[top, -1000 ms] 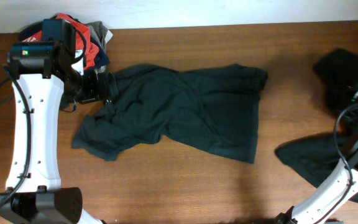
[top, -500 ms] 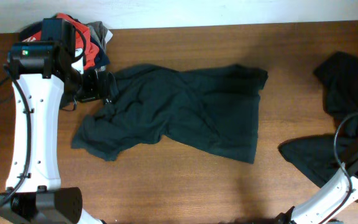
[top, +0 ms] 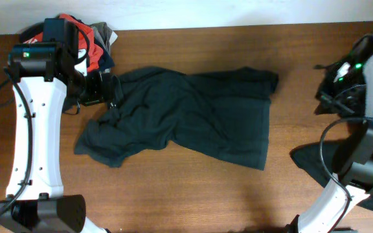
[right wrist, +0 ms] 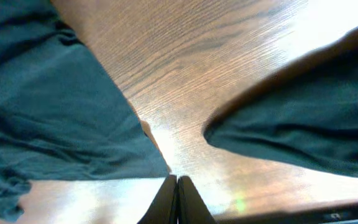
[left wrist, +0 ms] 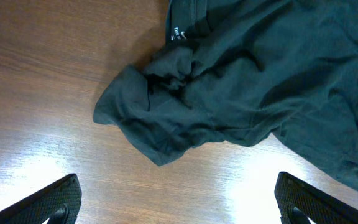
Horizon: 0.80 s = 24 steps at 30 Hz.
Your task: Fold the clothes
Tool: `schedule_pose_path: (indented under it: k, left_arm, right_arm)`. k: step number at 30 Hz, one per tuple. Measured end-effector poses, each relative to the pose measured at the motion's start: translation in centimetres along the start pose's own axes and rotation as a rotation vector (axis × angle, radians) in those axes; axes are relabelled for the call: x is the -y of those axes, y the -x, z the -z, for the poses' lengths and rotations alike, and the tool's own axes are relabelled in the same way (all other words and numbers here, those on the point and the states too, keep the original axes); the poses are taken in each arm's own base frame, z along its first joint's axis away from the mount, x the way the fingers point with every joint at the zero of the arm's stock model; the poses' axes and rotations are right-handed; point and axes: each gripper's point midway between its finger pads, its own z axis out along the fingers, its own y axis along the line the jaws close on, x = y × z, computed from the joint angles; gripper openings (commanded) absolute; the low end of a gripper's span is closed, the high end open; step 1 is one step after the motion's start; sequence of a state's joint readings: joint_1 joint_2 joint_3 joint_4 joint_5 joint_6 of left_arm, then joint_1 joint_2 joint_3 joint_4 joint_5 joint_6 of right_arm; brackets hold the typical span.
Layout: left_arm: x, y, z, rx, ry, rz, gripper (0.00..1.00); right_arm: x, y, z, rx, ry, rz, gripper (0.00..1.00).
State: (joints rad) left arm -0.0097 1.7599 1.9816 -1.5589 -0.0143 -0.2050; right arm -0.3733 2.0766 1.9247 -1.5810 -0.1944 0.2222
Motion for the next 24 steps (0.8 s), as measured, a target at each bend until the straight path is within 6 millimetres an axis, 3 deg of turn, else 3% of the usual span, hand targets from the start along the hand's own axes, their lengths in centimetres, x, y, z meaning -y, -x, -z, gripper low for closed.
schedule_pose_path:
  k: [6, 10, 12, 19, 21, 24]
  left_arm:
    - [0.0, -0.2, 0.0, -0.008, 0.001, 0.0, 0.99]
    - [-0.1, -0.3, 0.0, -0.011, 0.003, 0.0, 0.99]
    - [-0.1, -0.3, 0.0, -0.012, 0.002, 0.0, 0.99]
    - [-0.1, -0.3, 0.0, -0.012, 0.003, 0.0, 0.99]
    - [-0.1, -0.3, 0.0, -0.013, 0.003, 0.0, 0.99]
    - [-0.1, -0.4, 0.0, -0.018, 0.004, 0.0, 0.99]
  right_arm:
    - [1.8, 0.2, -4.7, -0.005, -0.094, -0.105, 0.04]
    - [3.7, -1.1, -7.6, 0.019, -0.159, -0.171, 0.04]
    - [4.1, -2.3, -7.7, 0.06, -0.164, -0.175, 0.04]
    - [2.9, -4.7, -3.9, 0.353, -0.067, -0.127, 0.12]
    - [3.1, -4.9, -4.6, 0.371, -0.061, -0.125, 0.12]
    - [3.9, -5.6, -7.3, 0.329, -0.077, -0.136, 0.12]
